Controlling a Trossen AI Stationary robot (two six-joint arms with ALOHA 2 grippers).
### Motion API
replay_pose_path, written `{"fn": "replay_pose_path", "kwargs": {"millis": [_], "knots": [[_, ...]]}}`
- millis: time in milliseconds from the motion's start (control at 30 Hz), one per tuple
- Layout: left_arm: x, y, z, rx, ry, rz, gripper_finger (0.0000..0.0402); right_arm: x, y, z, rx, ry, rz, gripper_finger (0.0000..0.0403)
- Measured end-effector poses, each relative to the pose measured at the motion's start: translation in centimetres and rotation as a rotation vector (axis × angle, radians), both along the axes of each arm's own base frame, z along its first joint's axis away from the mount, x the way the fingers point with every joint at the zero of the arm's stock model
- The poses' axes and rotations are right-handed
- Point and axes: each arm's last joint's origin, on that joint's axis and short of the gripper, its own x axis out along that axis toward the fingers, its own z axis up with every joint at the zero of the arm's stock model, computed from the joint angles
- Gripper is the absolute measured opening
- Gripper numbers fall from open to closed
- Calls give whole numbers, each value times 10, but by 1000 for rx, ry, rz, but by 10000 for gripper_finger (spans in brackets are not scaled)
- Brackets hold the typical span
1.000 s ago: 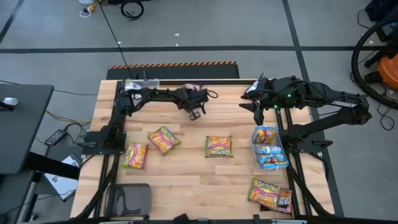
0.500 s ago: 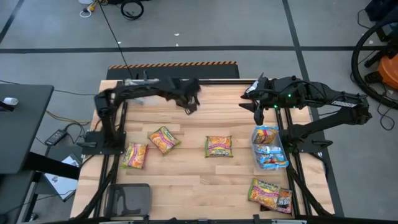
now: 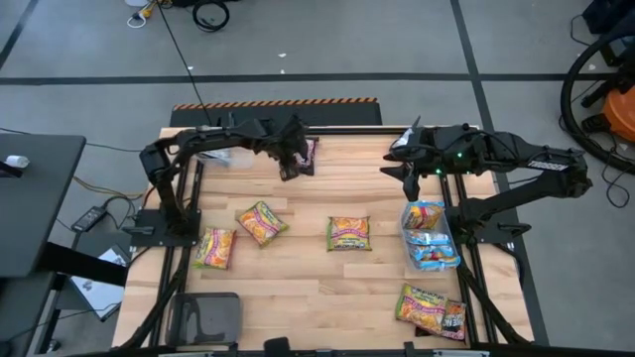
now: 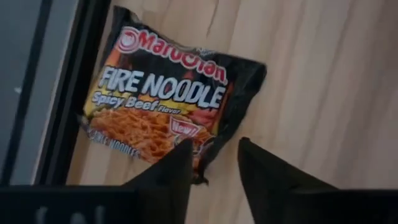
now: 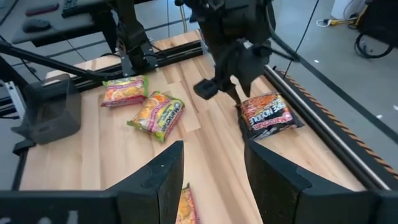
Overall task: Sort Maruchan noodles
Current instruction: Put the black noodle pack into the top transparent bin
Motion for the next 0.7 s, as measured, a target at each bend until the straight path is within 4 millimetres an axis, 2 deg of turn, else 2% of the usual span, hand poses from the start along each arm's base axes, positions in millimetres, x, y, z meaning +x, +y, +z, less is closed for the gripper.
{"fn": "replay_pose_path", "kwargs": {"millis": [133, 233, 467, 600, 700], "knots": [[4, -6, -16, 75, -44, -38, 172, 1, 1, 0, 7, -1, 4, 174], [9, -10, -28, 128, -37, -48, 181, 3, 1, -2, 2, 8, -7, 174], [12, -9, -67, 231, 140, -37, 173, 13, 1, -7, 2, 37, -7, 174], [13, -6, -72, 246, 162, -32, 171, 18, 1, -10, 5, 52, -8, 174], [13, -7, -72, 244, 160, -36, 155, 20, 1, -11, 7, 60, -5, 174]]}}
